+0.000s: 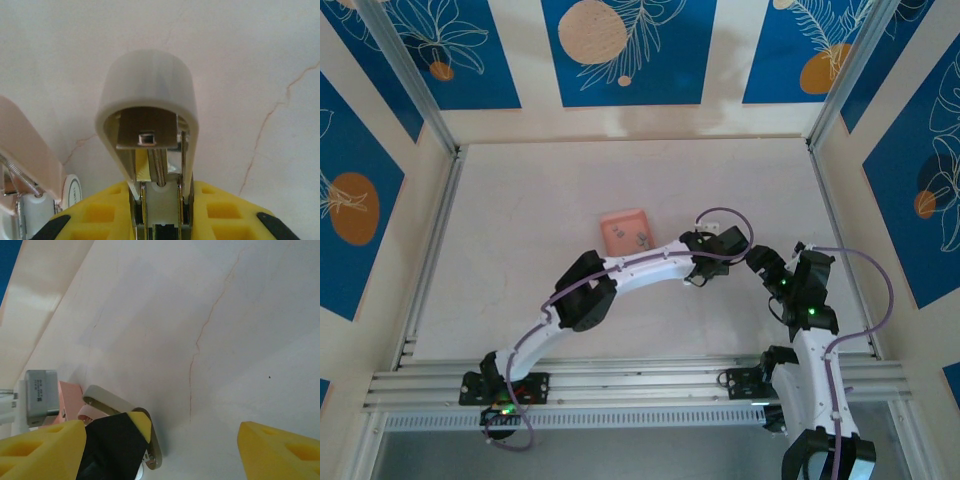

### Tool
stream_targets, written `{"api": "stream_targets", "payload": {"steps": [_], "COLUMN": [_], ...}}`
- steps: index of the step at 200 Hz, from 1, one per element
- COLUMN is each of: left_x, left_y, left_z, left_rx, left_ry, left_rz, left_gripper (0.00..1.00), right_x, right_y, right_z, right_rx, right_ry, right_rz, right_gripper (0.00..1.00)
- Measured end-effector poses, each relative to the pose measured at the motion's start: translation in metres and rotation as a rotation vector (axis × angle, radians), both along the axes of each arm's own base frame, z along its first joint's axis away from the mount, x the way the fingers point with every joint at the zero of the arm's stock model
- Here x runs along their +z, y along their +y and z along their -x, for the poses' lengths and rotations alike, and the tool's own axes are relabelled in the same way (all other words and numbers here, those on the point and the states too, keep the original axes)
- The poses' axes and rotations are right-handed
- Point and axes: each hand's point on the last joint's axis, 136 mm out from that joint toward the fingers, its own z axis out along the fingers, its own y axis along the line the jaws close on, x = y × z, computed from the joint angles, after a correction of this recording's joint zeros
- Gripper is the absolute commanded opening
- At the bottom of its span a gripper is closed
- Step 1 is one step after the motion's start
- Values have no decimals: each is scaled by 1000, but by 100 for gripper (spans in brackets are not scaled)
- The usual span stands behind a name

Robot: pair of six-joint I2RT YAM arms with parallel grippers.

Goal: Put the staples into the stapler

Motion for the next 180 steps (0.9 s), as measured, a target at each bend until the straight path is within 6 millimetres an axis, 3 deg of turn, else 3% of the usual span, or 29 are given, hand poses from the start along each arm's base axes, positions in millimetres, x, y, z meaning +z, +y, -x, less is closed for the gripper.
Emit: {"api": "stream_targets", "payload": {"steps": [50,135,180], "left_x": [-7,-10,-8], "left_y": [6,6,4], "left_z": [0,0,-2], "left_rx": [35,43,10], "left_ry": [8,11,-10], "left_rz": [-22,-20,-32], "left_gripper": [7,33,40], "right_x": [0,0,0], "right_y": [1,2,2], "right_z": [0,0,0], "right_rx": [3,8,9], "right_ry": [-1,-2,-1], "right_rz": [-2,-6,-11], "right_gripper": [79,79,79]}}
